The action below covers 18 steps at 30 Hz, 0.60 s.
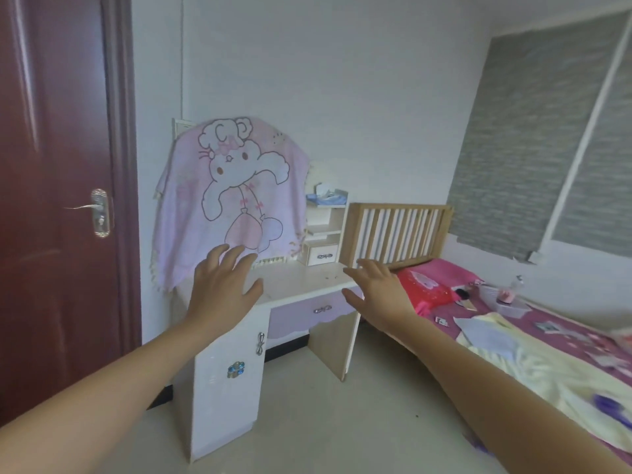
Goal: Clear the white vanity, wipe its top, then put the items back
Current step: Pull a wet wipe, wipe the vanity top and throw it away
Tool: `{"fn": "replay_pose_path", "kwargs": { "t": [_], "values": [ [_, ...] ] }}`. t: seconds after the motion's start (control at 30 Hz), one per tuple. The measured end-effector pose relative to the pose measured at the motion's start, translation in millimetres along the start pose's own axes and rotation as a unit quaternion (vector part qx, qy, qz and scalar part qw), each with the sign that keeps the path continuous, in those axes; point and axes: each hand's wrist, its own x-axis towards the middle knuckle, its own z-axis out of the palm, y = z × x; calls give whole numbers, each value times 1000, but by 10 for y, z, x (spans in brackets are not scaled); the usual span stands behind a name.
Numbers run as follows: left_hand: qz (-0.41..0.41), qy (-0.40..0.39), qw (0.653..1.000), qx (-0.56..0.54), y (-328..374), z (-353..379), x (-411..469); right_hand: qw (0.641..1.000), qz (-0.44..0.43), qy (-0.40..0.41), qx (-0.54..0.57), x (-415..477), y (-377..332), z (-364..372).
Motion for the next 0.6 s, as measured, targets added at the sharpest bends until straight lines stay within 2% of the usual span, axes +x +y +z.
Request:
{"fn": "replay_pose_path", "kwargs": {
  "t": [0.33,0.47,0.6],
  "values": [
    [22,64,998,2,-118,953,1594,998,-15,-4,-58,1565,775,247],
    [21,32,999,32,-139,1439,2199,996,-22,4,-91,2129,1145,299],
    [31,-3,999,44,-135,1965,2587,988,-37,-22,-149,2478,1651,500]
  ]
}}
